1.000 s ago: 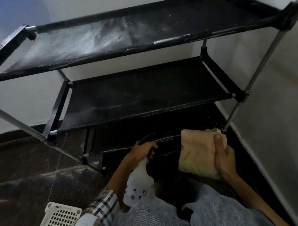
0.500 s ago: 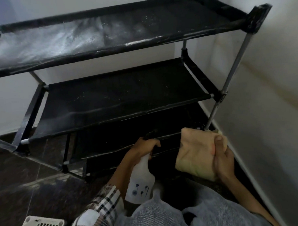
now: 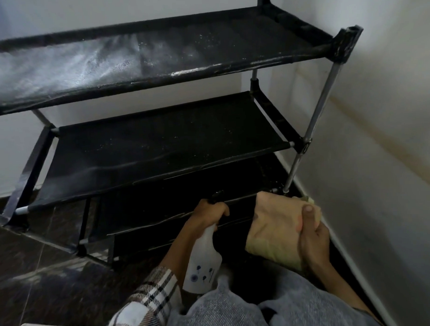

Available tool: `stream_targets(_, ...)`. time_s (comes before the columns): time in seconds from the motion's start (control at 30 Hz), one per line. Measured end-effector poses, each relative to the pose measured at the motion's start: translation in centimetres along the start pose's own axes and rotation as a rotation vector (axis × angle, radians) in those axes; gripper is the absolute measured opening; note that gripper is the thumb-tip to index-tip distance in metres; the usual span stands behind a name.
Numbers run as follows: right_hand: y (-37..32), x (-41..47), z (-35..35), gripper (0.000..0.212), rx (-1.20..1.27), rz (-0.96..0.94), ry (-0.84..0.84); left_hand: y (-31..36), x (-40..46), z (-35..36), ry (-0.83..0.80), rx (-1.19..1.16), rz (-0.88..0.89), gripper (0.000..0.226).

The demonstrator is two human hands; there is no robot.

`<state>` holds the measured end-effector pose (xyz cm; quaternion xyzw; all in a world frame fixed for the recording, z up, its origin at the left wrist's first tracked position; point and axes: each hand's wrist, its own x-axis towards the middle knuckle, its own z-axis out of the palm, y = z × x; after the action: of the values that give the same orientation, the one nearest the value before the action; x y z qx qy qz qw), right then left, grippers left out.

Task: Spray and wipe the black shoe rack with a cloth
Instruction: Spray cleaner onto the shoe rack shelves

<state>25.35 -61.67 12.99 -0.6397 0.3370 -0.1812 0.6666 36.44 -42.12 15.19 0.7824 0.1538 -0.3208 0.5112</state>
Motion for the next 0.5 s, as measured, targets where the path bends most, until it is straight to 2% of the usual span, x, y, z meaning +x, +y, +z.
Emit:
stream_targets(0.17, -0.2, -0.1, 1.0, 0.037, -0.002, 0.016, 0.081, -0.4, -0.2, 0.6, -0.106, -0.006, 0.03, 0.016)
stream_targets(0.23, -0.1, -0.1, 1.5, 0.035, -0.018, 0.02, 0.076, -1.1, 0.0, 0.3, -0.048, -0.029, 0.074, 0.017)
stream_targets(0.4, 1.2, -0.3, 3.0, 0.043, -0.056, 0.053, 0.015, -3.7, 0.1, -1.8, 0.118, -0.218, 0.013, 0.023)
stream_targets(0.5, 1.8, -0.8, 4.1, 0.047, -0.071, 0.059, -0.026, -6.0, -0.6, -3.7, 0.186, -0.292, 0.052, 0.025)
